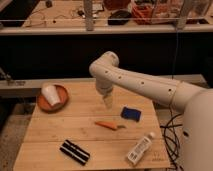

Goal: Move the arm in a circular motion

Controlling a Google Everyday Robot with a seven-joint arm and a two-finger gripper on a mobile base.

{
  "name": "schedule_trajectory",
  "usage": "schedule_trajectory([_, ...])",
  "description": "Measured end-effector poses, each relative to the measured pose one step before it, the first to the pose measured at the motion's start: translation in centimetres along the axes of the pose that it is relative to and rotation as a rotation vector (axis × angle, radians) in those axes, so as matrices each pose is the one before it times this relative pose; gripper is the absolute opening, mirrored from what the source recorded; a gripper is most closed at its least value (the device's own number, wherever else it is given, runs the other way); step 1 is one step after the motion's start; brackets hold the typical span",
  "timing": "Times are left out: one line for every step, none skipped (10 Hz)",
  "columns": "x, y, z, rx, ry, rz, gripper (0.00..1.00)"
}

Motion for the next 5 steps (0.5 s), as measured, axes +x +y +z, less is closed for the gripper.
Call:
schedule_trajectory([0.05,-0.095,-0.011,-0.00078,-0.0039,0.0054,0.8])
schedule_trajectory([0.277,0.116,-0.093,-0.00046,-0.00992,0.01884,0.8])
schedule_trajectory([0.901,0.507,-0.112,-0.00086,-0.0004,0.02109,0.8])
schedule_trajectory([1.494,0.612,-0.169,0.00402,0.00181,0.02682,0.8])
schedule_trajectory([1.335,0.461,-0.201,0.0031,-0.00618,0.02209,0.8])
